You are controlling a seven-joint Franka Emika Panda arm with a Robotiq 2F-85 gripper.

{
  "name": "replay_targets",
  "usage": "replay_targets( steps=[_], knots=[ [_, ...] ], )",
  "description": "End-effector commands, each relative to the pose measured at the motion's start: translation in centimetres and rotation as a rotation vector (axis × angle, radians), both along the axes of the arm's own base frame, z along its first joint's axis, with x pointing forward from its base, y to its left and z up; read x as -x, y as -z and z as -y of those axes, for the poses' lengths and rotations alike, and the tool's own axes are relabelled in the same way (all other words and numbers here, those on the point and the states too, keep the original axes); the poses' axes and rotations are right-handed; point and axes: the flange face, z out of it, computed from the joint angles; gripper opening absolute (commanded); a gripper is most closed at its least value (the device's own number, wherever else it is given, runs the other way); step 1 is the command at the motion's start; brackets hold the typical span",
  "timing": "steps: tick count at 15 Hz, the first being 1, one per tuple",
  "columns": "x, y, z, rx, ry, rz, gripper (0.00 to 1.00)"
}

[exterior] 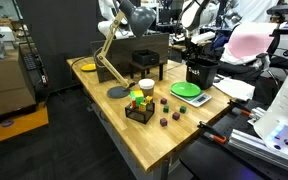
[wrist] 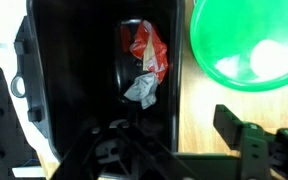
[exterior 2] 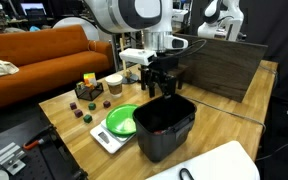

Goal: Move the black waste bin forward

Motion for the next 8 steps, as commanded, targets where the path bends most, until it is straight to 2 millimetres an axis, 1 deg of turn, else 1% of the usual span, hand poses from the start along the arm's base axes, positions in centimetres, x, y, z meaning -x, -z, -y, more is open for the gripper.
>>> replay_targets(
  steps=[1,4,6,8],
  knots=[
    [0.2,-2.9,-0.5,0.043,-0.040,0.038,1.00],
    [0.2,-6.4,-1.3,0.081,-0.090,0.091,1.00],
    [0.4,-8.5,-2.3,0.089,-0.118,0.128,1.00],
    [0.9,-10.4,-3.5,0.084,-0.138,0.152,1.00]
  ],
)
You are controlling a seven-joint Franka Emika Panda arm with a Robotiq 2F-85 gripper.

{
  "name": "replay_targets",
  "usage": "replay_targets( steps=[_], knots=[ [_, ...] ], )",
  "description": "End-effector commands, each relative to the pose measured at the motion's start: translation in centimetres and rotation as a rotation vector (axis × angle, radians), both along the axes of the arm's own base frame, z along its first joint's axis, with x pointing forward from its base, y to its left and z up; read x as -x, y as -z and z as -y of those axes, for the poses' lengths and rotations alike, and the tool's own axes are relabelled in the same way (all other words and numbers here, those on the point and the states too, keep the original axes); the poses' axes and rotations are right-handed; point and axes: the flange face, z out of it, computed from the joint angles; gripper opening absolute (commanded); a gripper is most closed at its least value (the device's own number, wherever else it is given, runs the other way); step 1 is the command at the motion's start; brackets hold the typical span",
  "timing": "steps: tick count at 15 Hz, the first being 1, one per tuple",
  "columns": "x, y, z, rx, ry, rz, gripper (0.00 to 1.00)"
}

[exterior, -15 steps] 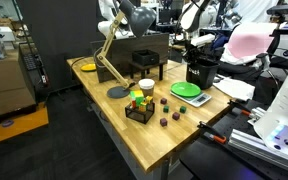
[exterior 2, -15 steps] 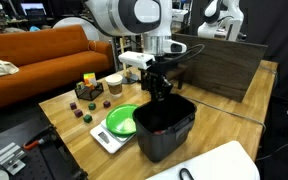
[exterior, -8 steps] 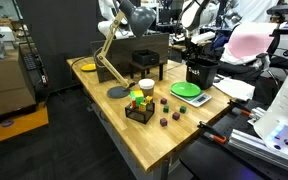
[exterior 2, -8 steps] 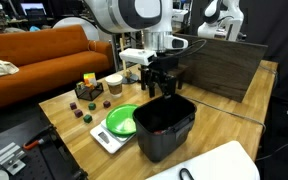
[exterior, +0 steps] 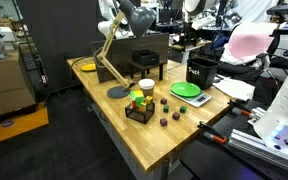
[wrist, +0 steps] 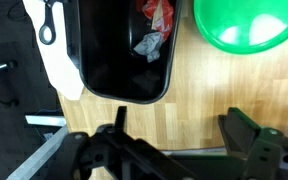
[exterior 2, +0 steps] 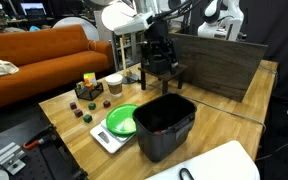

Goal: Move the black waste bin forward

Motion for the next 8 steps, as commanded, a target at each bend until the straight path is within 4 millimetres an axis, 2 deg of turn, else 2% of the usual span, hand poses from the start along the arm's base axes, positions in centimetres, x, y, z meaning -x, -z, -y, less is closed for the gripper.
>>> replay_targets(
  steps=[1,2,3,5,8],
  knots=[
    [1.7,-2.7,-1.8,0.003,-0.032,0.016,1.00],
    [2.2,-3.4,-2.4,-0.007,-0.037,0.014,1.00],
    [0.9,-2.5,-1.8,-0.001,-0.026,0.023,1.00],
    [1.2,-3.2,-2.2,-0.001,-0.031,0.029,1.00],
    [1.1,-2.4,-2.0,-0.002,-0.027,0.016,1.00]
  ],
)
